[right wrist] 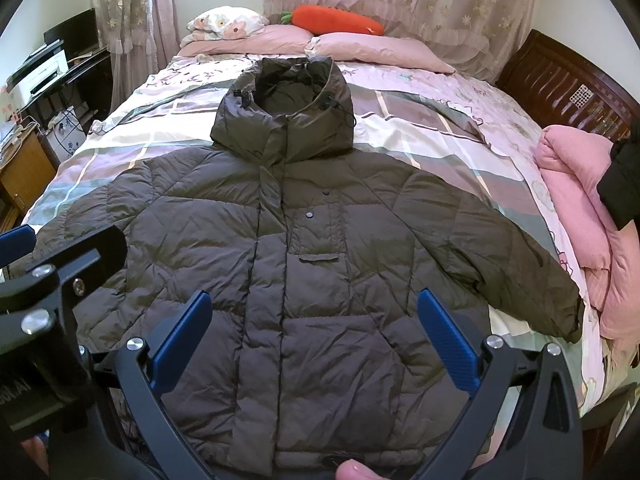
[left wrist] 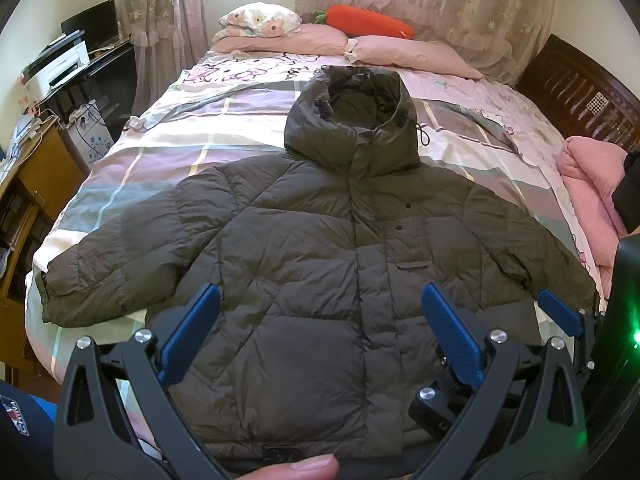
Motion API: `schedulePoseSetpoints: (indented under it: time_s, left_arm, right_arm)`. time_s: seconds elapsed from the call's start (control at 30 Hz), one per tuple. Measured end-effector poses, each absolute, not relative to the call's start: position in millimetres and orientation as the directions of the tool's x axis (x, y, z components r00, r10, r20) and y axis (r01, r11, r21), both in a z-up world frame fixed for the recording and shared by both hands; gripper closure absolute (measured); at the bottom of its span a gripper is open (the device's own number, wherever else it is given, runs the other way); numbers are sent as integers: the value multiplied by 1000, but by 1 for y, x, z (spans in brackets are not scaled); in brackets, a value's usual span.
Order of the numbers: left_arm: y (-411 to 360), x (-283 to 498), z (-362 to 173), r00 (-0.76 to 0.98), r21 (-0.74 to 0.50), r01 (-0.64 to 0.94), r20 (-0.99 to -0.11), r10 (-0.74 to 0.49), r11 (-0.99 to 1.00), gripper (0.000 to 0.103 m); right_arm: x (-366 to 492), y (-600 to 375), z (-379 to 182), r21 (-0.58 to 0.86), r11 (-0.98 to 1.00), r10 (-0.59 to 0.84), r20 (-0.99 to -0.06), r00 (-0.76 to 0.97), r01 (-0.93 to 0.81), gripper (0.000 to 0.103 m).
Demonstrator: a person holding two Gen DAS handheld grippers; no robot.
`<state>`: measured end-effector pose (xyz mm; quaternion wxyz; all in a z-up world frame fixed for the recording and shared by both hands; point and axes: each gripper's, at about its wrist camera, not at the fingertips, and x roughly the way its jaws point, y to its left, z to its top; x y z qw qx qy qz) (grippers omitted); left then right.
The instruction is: Fold large clothes
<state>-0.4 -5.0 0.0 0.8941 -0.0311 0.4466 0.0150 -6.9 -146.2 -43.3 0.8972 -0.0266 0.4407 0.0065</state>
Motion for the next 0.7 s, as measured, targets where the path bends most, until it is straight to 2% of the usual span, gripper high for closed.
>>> schedulePoseSetpoints:
  time_s: [0.7]
  left_arm:
    - [-8,-1,-2,598,-43,-54,-801,-2,998,2]
  right_arm:
    - [-6,-145,-43,-44,998,-14,-793,608,-35,1]
